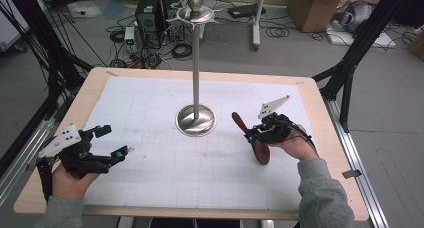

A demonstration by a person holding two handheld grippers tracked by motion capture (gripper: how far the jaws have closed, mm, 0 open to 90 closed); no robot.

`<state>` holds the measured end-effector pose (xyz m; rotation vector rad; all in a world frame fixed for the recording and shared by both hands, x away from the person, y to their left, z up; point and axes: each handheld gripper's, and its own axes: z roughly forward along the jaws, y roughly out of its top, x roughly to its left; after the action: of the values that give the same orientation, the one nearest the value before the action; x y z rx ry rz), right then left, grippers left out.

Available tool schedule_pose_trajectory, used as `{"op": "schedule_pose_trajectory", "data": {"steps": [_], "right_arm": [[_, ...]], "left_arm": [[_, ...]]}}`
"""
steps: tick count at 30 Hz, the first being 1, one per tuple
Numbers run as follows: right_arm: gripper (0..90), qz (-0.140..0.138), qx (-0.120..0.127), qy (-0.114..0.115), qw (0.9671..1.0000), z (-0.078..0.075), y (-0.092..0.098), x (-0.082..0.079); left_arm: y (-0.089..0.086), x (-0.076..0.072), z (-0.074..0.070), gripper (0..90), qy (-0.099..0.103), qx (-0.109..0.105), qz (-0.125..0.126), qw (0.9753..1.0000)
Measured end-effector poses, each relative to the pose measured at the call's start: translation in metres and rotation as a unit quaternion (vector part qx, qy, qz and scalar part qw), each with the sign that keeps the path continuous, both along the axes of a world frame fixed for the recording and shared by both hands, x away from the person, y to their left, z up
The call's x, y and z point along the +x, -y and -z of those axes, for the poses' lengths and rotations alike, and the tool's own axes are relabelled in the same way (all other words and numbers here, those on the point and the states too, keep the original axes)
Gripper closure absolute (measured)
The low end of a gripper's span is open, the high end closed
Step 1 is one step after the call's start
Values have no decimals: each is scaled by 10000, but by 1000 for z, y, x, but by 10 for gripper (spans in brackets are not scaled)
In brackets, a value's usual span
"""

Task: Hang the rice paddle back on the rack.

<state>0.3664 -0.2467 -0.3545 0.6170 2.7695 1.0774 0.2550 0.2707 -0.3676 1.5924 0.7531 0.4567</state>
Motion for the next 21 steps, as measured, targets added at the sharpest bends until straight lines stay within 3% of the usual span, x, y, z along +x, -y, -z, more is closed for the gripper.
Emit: {"op": "schedule_pose_trajectory", "data": {"steps": [3,10,21], "right_arm": [[773,90,224,5,9997,-4,4,0],[774,209,332,65,9992,-8,8,0],[775,436,764,401,9953,-32,11,0]], "left_arm": [[0,-1,-1,28,14,13,-1,10000],[-1,-1,-2,28,25,-2,-19,10000],[0,-2,-2,28,44,10,-16,10000]]}}
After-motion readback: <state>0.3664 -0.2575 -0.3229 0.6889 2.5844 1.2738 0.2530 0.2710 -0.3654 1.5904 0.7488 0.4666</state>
